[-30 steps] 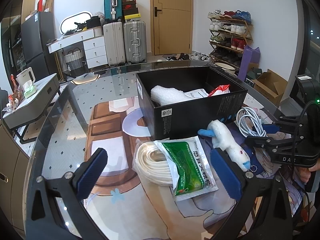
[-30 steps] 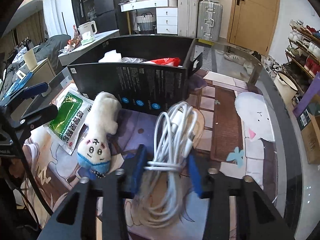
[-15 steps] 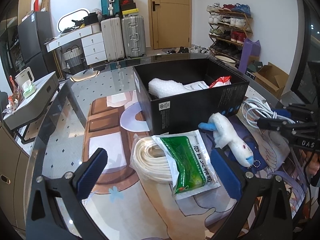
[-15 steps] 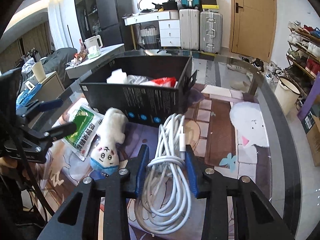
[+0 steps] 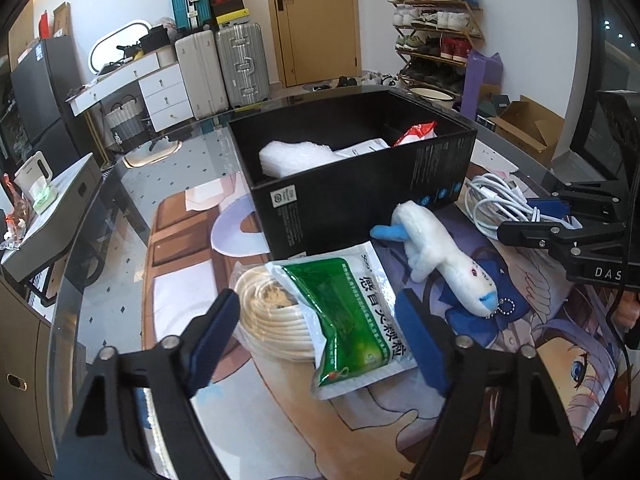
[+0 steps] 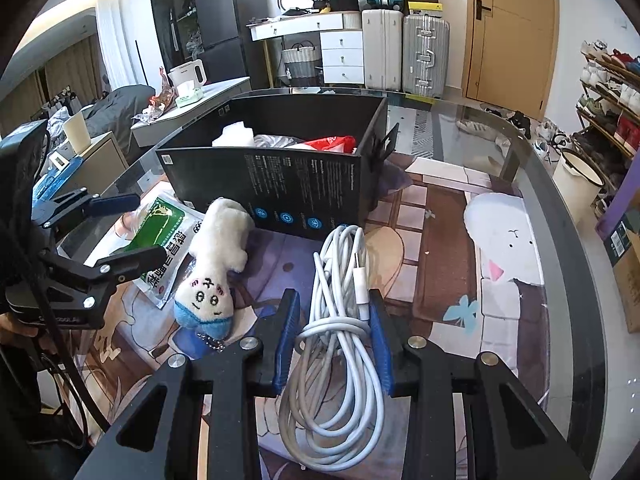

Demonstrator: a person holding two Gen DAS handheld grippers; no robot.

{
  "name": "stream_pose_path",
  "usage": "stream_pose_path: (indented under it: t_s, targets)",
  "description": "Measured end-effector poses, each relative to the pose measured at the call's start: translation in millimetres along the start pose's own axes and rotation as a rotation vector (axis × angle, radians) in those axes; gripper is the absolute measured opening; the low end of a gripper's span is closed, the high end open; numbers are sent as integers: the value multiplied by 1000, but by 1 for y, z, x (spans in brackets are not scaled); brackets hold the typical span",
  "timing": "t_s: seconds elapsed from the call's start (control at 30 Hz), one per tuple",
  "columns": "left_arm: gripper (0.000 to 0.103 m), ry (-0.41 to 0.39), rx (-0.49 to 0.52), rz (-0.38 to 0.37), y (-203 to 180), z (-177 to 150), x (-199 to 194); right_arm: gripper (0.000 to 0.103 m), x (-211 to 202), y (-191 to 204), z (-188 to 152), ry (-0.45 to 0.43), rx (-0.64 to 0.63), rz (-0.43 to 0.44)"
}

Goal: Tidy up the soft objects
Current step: 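Close the right gripper on the white cable and lift it, then grasp the green-labelled packet with left gripper while right holds the cable up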

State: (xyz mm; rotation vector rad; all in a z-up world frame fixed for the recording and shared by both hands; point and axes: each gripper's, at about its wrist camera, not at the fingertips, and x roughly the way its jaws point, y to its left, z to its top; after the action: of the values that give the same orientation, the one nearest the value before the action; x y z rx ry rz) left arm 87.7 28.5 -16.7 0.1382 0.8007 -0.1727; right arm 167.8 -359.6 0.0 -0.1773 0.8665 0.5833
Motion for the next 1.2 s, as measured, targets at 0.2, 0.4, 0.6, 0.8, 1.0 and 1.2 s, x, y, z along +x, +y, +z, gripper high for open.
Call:
stream_pose_path:
  t_s: [0.2,0.4,0.6,0.8,1.0,1.2]
  targets:
    - [58,23,17,-23,-2,1,5,34,4,-2,-1,17,0,-13]
    - [66,35,47,-8,-6,1,6,34,8,-3,-3,33,0,-10]
    - [79,61,102,17,-18,2,11,34,9,-2,-4,39,-3,-8]
    - [55,50,132,27,-25,3,10,34,11,-2,-4,42,-5,-8]
    - [33,18,79,-37,-11,2,1,35,11,-1,-6,48,-12,-13]
    - [27,0,46,-66,-4,0,-5,45,12,0,-7,55,-20,0]
